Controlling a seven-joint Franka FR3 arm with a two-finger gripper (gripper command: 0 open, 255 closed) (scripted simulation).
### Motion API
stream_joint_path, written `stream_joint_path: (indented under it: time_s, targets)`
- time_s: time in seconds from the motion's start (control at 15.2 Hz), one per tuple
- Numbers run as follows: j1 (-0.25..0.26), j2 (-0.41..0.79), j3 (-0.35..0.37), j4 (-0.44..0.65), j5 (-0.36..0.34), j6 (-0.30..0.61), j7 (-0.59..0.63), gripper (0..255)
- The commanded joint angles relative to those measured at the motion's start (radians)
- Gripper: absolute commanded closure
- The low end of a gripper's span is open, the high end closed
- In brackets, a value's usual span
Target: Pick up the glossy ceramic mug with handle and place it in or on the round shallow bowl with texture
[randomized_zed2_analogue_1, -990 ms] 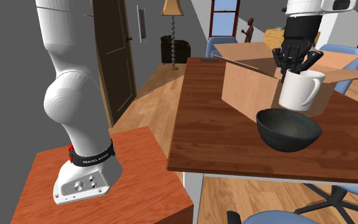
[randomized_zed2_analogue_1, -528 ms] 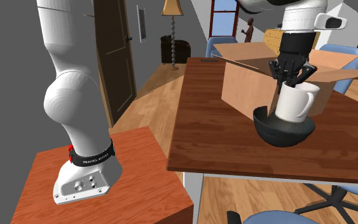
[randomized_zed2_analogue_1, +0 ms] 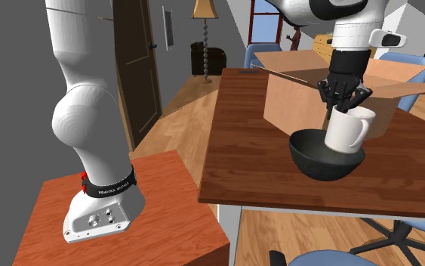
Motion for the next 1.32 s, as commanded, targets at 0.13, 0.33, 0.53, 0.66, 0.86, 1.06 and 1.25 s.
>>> stream_joint_path:
  time_s: [0.13, 0.33, 0.53, 0.66, 0.86, 1.06, 1.25]
  targets:
    - [0.000, 0.000, 0.000, 0.000, 0.000, 0.001, 0.000, 255]
    - [0.000, 0.000, 0.000, 0.000, 0.000, 0.001, 0.000, 0]
    - [0.000, 0.000, 0.000, 0.000, 0.000, 0.001, 0.000, 0]
    - [0.002, -0.016, 0.000, 0.047, -0.004, -0.062, 0.003, 0]
    - [0.004, -0.026, 0.000, 0.094, -0.007, -0.119, 0.005, 0]
    - [0.004, -0.026, 0.000, 0.094, -0.007, -0.119, 0.005, 0]
    - [0.004, -0.026, 0.000, 0.094, -0.007, -0.119, 0.005, 0]
